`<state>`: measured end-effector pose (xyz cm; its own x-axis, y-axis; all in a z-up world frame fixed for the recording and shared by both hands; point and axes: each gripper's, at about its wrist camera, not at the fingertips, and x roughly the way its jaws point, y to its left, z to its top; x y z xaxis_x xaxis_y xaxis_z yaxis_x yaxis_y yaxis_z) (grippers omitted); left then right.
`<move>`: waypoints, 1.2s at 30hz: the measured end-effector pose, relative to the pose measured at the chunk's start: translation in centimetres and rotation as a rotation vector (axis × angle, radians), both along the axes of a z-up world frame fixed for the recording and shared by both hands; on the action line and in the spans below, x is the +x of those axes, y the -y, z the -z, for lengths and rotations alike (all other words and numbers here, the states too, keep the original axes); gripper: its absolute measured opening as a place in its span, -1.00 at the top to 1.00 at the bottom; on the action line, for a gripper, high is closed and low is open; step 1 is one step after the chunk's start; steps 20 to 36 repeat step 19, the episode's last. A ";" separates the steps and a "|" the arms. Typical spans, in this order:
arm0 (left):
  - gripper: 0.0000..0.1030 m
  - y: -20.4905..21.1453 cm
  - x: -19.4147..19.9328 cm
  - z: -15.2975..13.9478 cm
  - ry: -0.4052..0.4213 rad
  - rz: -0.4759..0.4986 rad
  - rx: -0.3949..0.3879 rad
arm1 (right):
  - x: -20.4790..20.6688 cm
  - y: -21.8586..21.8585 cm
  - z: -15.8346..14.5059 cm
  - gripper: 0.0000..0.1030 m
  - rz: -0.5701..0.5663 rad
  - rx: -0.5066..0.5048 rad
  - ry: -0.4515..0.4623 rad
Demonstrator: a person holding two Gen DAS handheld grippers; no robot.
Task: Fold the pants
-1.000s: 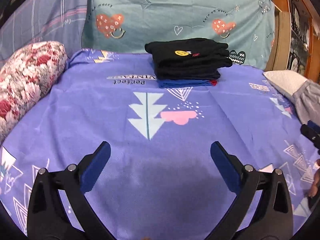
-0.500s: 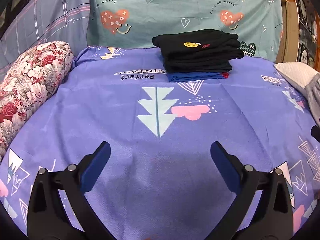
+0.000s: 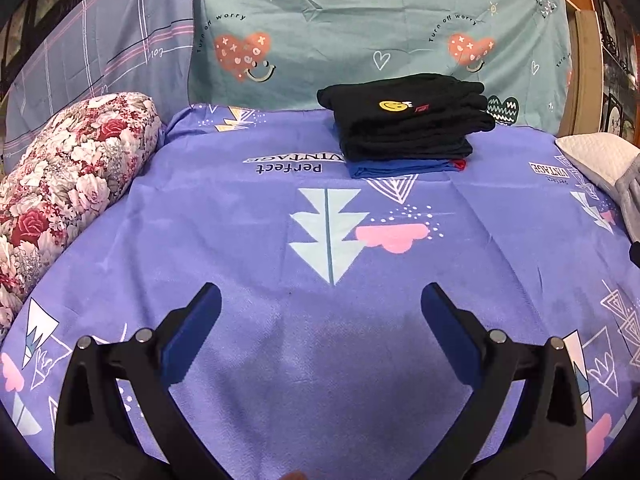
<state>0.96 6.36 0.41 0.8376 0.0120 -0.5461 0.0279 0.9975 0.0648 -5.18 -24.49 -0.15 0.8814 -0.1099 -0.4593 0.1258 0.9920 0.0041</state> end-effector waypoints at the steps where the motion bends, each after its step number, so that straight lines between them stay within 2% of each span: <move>1: -0.96 0.0 0.0 0.0 0.002 -0.001 -0.003 | 0.0 0.1 0.0 -0.97 0.010 0.000 0.005; 16: -0.96 -0.9 0.4 0.2 -0.031 0.008 -0.063 | 0.3 0.4 0.0 -0.97 0.004 0.014 -0.013; 36: -0.96 -0.7 0.3 0.1 -0.022 0.012 -0.055 | 0.2 0.3 0.1 -0.97 0.000 0.015 -0.016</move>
